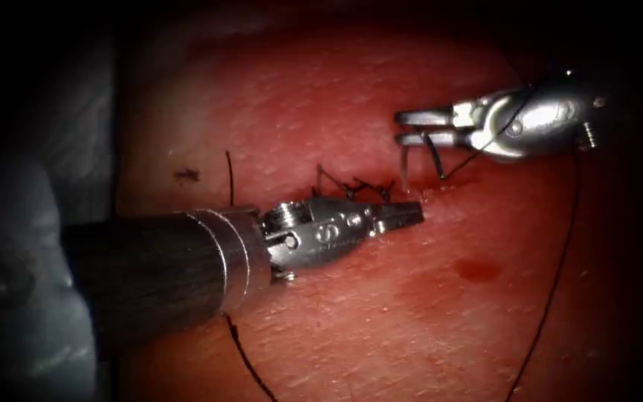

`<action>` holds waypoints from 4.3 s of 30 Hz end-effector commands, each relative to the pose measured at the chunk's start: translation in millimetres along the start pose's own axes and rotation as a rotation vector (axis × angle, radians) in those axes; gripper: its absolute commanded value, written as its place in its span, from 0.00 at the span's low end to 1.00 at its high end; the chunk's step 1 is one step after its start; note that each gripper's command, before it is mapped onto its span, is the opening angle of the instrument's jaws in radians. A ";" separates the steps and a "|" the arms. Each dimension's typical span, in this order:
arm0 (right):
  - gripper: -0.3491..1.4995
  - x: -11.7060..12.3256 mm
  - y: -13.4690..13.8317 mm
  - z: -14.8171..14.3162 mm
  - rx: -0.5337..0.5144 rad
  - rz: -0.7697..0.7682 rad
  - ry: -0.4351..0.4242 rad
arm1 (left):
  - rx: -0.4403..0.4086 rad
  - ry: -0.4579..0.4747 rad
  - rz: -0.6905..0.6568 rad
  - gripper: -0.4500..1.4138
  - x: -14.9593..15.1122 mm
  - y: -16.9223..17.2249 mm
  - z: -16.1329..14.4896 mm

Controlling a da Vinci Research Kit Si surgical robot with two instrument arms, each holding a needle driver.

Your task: Wound Closure

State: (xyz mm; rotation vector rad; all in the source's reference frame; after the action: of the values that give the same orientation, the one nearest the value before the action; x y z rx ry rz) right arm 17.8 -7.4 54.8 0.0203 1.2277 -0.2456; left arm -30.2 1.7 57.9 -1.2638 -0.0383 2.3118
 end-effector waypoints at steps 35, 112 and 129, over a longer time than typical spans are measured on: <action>0.00 -0.6 0.3 1.1 0.062 0.141 -0.036 | -0.075 -0.107 0.022 0.12 -4.8 1.1 2.4; 0.74 -4.1 0.3 3.8 0.214 1.088 -0.027 | -0.083 -0.236 0.079 0.11 -5.8 0.1 -0.3; 0.00 -4.3 1.8 4.6 0.035 1.013 -0.082 | -0.083 -0.236 0.084 0.10 -5.8 0.2 -0.3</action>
State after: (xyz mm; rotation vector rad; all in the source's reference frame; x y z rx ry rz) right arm 20.5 -4.9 59.7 0.6351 0.9986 0.6092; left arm -26.9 -0.8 61.6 -1.0421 -0.1635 2.5458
